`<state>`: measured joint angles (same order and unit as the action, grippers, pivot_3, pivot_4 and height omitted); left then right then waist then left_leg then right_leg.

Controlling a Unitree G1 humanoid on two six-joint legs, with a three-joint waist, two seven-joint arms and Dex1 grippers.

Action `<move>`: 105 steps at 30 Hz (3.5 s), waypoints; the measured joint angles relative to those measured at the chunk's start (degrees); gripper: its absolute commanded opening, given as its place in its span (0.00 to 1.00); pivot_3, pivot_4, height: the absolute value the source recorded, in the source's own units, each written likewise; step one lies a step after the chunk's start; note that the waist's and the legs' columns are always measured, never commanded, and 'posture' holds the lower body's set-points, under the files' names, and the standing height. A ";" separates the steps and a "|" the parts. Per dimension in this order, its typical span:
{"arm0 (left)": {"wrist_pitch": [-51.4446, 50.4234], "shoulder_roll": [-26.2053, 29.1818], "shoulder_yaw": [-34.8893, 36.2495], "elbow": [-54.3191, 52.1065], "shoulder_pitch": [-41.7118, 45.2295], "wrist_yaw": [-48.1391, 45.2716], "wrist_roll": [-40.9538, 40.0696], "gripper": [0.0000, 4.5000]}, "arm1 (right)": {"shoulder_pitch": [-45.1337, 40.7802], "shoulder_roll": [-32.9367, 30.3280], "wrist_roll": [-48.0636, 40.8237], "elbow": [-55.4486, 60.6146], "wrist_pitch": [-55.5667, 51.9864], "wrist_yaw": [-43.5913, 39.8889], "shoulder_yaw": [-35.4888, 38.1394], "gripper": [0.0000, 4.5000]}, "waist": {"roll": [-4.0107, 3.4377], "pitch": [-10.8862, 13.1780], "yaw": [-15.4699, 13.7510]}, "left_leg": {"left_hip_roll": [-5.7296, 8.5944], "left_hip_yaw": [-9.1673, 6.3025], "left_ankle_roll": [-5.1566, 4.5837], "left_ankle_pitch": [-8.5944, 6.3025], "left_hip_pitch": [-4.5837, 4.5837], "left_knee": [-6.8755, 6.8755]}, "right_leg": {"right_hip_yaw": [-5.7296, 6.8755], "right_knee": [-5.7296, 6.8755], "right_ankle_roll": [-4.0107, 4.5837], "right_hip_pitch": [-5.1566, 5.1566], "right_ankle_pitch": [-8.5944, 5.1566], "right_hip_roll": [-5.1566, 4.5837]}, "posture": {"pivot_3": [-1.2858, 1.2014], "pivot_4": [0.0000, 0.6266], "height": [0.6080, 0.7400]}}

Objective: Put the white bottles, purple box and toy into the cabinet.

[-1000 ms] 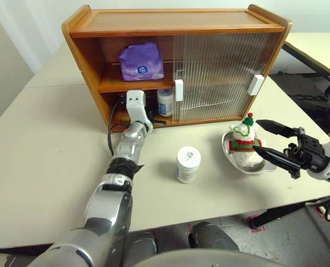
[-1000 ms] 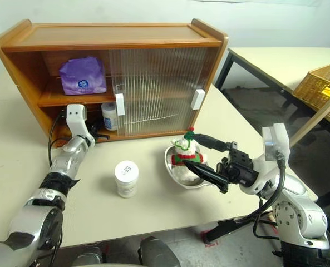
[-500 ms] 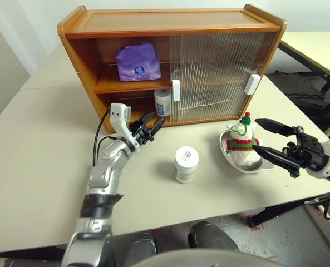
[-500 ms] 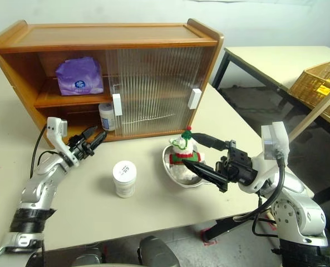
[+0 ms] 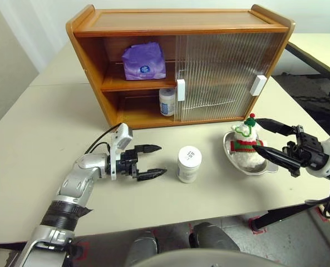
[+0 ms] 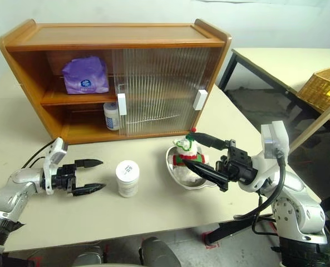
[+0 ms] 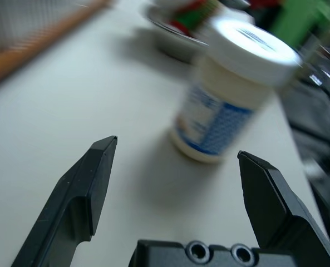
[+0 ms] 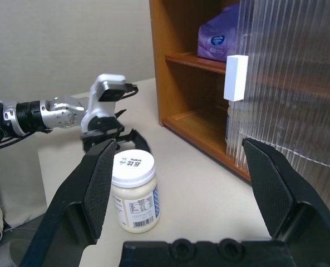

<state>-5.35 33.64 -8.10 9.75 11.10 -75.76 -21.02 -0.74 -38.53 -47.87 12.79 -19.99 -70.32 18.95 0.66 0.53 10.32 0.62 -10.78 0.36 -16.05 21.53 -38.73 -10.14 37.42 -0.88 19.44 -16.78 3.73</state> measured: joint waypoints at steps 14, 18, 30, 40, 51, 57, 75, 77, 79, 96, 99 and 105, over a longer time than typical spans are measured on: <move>9.68 -10.61 -8.55 11.26 7.83 -1.03 8.17 0.99 | 1.20 0.01 0.51 0.42 -0.01 0.27 -0.06 1.00 | -0.31 -0.19 -0.50 | 0.02 0.23 -0.16 0.13 0.35 -0.15 | -0.14 0.05 -0.89 0.28 -0.01 0.12 | 0.42 0.00 1.00; 9.68 -12.18 -8.90 12.17 7.83 -0.79 8.57 0.99 | 1.32 0.00 0.51 0.58 -0.01 0.66 -0.05 1.00 | -0.32 -0.20 -0.34 | 0.01 0.23 -0.17 0.14 0.34 -0.14 | -0.12 0.06 -0.92 0.28 -0.01 0.14 | 0.42 0.00 1.00; 6.38 -13.40 -9.94 12.26 8.86 -0.40 9.34 0.69 | 1.37 0.00 0.50 1.38 -0.03 1.58 -0.06 1.00 | -0.36 -0.23 -0.21 | 0.07 0.21 -0.19 0.15 0.29 -0.14 | -0.16 0.05 -1.16 0.15 -0.11 0.15 | 0.41 0.00 1.00; 6.75 -16.17 -1.19 14.54 9.69 18.79 10.25 0.69 | 1.49 0.07 0.50 2.27 -0.14 2.34 -0.08 1.00 | -0.24 -0.14 0.79 | 0.10 0.23 -0.26 0.39 0.28 -0.20 | -0.15 0.05 -1.25 0.14 0.11 0.17 | 0.42 0.00 1.00; 5.08 -17.94 7.88 11.58 8.80 38.35 10.17 0.69 | 1.42 0.52 0.50 2.42 -0.28 2.98 -0.38 1.00 | -0.13 -0.07 0.86 | 0.18 0.20 -0.19 0.46 0.31 -0.12 | -0.18 -0.08 -1.37 0.05 0.04 0.25 | 0.42 0.00 1.00; 4.18 -16.50 9.62 14.66 11.87 42.85 11.49 0.69 | 0.95 0.61 0.50 2.40 -0.28 2.94 -0.51 1.00 | -0.05 -0.02 0.59 | 0.21 0.16 -0.19 0.47 0.27 -0.25 | -0.19 -0.10 -1.37 -0.06 0.13 0.24 | 0.41 0.00 1.00; 5.02 -16.98 11.65 31.67 22.60 53.00 13.26 0.69 | 1.34 0.66 0.52 2.41 -0.27 3.27 -0.47 1.00 | 0.06 0.04 0.80 | 0.22 0.16 -0.20 0.53 0.23 -0.26 | -0.18 -0.12 -1.46 -0.12 0.21 0.26 | 0.41 0.00 1.00; 5.85 -17.32 11.97 33.54 23.65 54.09 13.28 0.69 | 1.35 0.70 0.52 2.42 -0.27 3.37 -0.47 1.00 | 0.07 0.05 0.85 | 0.22 0.15 -0.20 0.60 0.22 -0.25 | -0.18 -0.12 -1.48 -0.12 0.26 0.27 | 0.41 0.00 1.00; 6.58 -17.78 12.40 35.51 24.75 54.94 13.24 0.69 | 1.36 0.71 0.52 2.48 -0.27 3.44 -0.47 1.00 | 0.09 0.07 0.92 | 0.22 0.15 -0.21 0.68 0.21 -0.25 | -0.18 -0.12 -1.49 -0.13 0.31 0.29 | 0.41 0.00 1.00; 11.93 -18.39 13.91 49.11 30.95 64.22 15.17 0.69 | 1.07 0.74 0.71 2.40 -0.14 3.14 -0.47 1.00 | 0.55 0.37 3.08 | 0.30 0.16 -0.18 0.83 -0.11 -0.07 | -0.17 -0.18 -1.49 -0.46 0.29 0.30 | 0.41 0.00 1.00; 12.75 -18.77 14.49 50.31 31.46 64.36 15.14 0.86 | 1.13 0.74 0.83 2.18 -0.12 2.84 -0.47 1.00 | 0.56 0.38 3.16 | 0.32 0.16 -0.18 0.82 -0.09 -0.07 | -0.18 -0.18 -1.52 -0.46 0.26 0.30 | 0.41 0.00 1.00; 13.58 -19.87 16.36 51.45 32.22 63.49 13.70 1.00 | 1.36 0.75 1.01 1.96 0.61 2.28 -0.46 1.00 | 0.59 0.39 3.46 | 0.37 0.16 -0.17 0.84 -0.10 -0.13 | -0.18 -0.17 -1.53 -0.51 0.27 0.30 | 0.41 0.00 1.00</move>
<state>8.23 13.77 8.26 61.20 43.32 -12.27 -7.32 0.62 -37.78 -46.86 14.76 -19.38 -68.03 18.49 1.25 0.92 13.78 0.99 -10.63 0.19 -15.21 21.42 -38.87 -10.32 37.24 -2.41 18.93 -16.51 4.03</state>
